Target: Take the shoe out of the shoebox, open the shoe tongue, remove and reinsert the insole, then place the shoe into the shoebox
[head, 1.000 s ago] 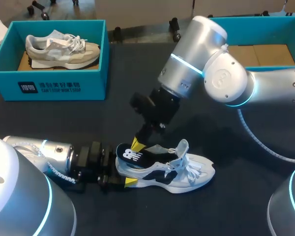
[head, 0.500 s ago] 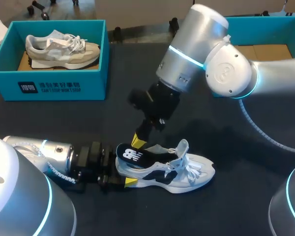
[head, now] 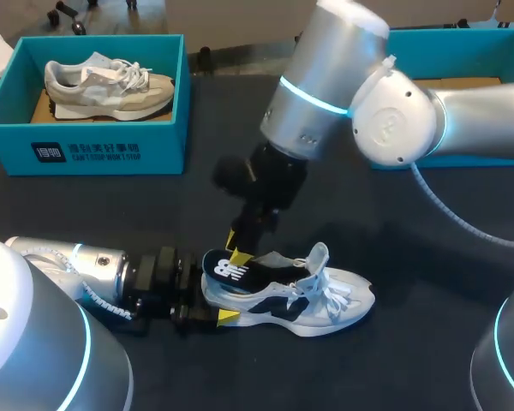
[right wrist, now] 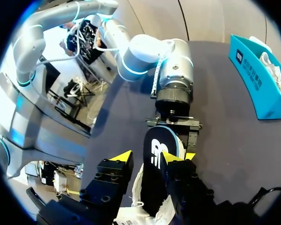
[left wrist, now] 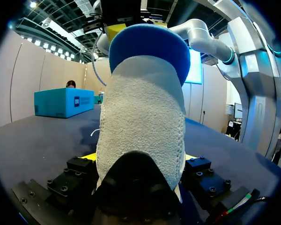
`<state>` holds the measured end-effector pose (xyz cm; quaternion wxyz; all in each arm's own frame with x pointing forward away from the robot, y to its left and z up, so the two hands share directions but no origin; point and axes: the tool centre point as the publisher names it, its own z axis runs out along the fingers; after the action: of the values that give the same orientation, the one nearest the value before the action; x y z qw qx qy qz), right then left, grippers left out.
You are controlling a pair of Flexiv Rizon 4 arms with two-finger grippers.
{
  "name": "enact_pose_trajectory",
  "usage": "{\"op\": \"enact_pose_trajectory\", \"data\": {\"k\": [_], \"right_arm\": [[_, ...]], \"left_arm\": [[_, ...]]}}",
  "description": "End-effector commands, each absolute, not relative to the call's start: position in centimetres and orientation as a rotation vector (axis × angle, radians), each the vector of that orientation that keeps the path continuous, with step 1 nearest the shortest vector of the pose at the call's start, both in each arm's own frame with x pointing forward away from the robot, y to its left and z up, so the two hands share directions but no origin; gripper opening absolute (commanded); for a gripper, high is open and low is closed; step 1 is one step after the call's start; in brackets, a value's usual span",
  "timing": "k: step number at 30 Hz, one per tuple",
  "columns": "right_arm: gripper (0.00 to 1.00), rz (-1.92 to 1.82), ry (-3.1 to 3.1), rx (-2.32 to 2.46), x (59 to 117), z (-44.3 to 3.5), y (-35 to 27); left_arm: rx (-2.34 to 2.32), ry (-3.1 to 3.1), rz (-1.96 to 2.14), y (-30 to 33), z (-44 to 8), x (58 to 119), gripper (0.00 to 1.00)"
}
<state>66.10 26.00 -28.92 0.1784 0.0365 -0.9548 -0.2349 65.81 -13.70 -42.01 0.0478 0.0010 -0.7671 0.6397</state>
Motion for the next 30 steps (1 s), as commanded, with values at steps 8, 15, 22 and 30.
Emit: {"op": "enact_pose_trajectory", "data": {"k": [8, 15, 22, 30], "right_arm": [[0.35, -0.695, -2.769, 0.116, 65.5, -30.9, 27.2], [0.35, -0.693, -2.774, 0.097, 65.9, -31.3, 26.3], [0.36, -0.722, -2.776, 0.108, 66.5, -32.2, 25.7], [0.29, -0.754, -2.71, 0.12, 66.7, -33.1, 26.2]], "left_arm": [[0.006, -2.342, 1.95, -13.6, -42.4, 66.0, 0.0], [0.006, -2.342, 1.95, -13.6, -42.4, 66.0, 0.0], [0.006, -2.342, 1.95, -13.6, -42.4, 66.0, 0.0], [0.006, -2.342, 1.95, -13.6, -42.4, 66.0, 0.0]]}}
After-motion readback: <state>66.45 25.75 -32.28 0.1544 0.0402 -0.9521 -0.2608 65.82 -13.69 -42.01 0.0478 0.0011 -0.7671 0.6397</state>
